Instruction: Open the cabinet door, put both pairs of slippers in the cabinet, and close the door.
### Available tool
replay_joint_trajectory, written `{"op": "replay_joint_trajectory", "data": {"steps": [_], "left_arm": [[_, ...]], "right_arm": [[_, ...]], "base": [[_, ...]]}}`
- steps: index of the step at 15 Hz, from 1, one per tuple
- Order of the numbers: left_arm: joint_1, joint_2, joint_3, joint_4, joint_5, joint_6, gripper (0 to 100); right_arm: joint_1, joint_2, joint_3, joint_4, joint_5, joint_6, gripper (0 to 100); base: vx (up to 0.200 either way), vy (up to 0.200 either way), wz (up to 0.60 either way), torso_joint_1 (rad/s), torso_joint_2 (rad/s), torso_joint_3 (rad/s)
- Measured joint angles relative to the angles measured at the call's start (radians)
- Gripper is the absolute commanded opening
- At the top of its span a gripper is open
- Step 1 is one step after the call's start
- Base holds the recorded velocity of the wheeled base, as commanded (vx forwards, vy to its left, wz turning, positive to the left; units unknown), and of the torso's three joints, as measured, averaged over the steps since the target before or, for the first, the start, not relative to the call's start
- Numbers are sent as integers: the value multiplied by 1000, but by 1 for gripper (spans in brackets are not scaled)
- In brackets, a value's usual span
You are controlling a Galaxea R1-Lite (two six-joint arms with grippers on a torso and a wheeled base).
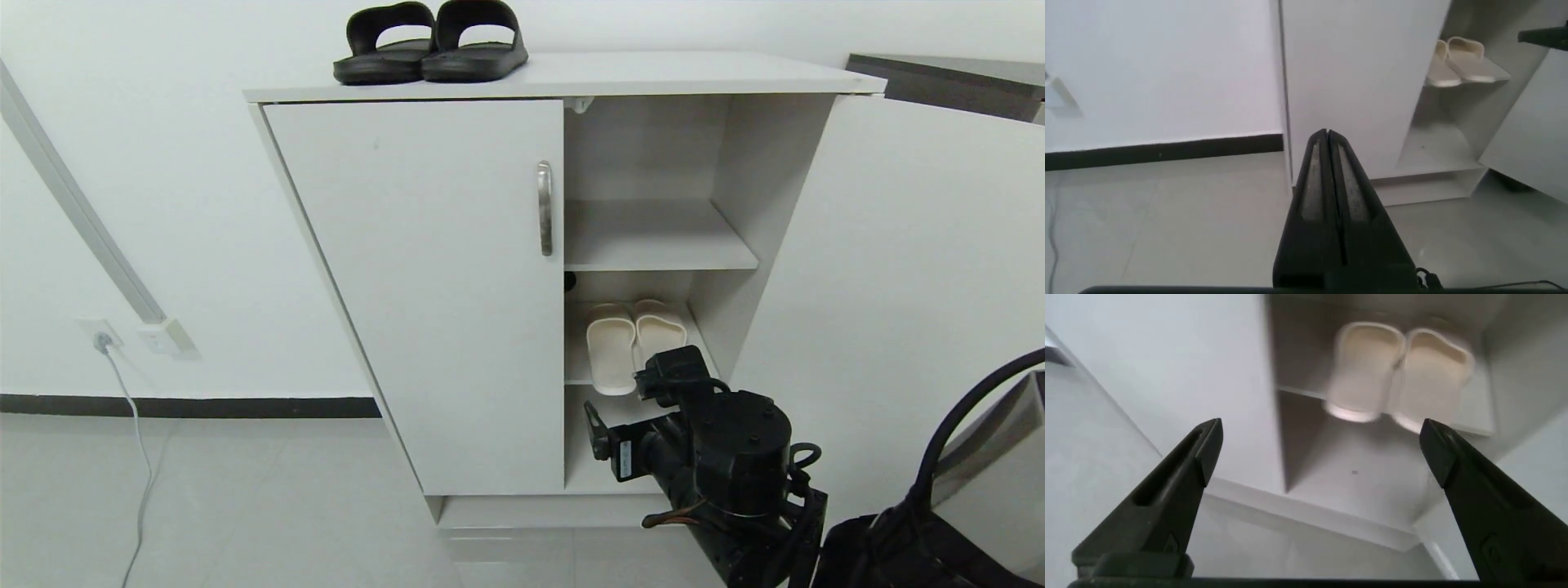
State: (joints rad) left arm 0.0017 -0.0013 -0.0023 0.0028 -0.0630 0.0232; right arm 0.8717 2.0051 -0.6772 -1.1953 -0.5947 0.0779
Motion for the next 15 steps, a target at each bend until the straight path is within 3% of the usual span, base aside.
{"op": "replay_joint_trajectory", "data": {"steps": [12, 15], "left_arm": [[0, 0, 0, 0, 1, -2, 0], [-1, 0, 0, 1, 7, -8, 0]], "right_arm": [[-1, 3, 9, -13, 2, 3, 100], [0, 3, 9, -14, 3, 5, 100]], "base": [[0, 200, 0, 5, 3, 1], [0, 0, 0, 0, 0, 0]]}}
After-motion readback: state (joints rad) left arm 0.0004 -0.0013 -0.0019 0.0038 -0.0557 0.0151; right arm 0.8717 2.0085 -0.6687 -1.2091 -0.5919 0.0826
